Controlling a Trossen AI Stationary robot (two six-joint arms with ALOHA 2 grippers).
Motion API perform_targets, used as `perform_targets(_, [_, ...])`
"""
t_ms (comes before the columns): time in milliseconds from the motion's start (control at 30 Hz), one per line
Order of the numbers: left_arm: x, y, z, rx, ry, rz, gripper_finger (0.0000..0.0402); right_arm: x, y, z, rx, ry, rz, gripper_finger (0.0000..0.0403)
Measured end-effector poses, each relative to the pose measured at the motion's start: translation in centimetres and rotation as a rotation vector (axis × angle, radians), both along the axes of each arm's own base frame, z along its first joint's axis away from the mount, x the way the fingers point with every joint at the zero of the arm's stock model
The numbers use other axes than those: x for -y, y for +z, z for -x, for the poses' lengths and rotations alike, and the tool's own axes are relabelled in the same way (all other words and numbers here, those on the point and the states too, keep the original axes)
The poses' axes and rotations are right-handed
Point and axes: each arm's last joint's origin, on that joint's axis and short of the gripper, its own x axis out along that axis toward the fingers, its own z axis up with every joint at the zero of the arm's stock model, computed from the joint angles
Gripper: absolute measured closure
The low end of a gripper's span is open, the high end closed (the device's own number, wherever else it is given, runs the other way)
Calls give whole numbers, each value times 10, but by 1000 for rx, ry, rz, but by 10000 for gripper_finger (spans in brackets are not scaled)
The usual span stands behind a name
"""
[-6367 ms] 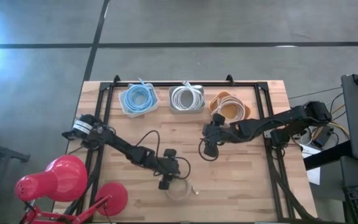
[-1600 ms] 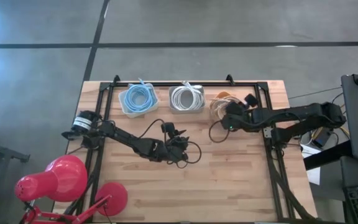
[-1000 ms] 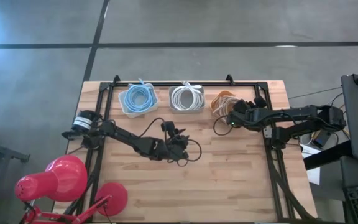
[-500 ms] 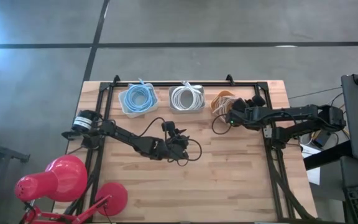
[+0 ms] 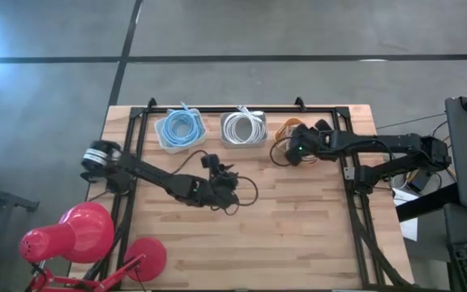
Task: Pick & Place USB Port
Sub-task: Return to Home Position
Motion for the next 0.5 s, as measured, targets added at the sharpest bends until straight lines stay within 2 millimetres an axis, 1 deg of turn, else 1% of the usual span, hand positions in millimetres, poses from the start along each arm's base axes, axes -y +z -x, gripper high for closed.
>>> perform_targets(100, [-5, 20, 22, -17, 42, 30, 243, -10, 14, -7, 31, 127, -45, 229])
perform_targets(200, [-12, 40, 48, -21, 84, 63, 244, -24, 26, -11, 45, 243, -31, 227])
perform_targets(267, [-17, 50, 68, -5, 108, 83, 244, -34, 34, -12, 64, 311, -26, 226])
perform_targets(367, [-24, 56, 97, 69, 136, 112, 243, -50, 42, -7, 104, 425, -64, 225])
perform_targets(433, [-29, 54, 116, 115, 150, 134, 243, -59, 40, -1, 103, 539, -98, 227])
perform_targets(500, [-34, 47, 135, 151, 157, 154, 245, -66, 37, 7, 116, 633, -143, 229])
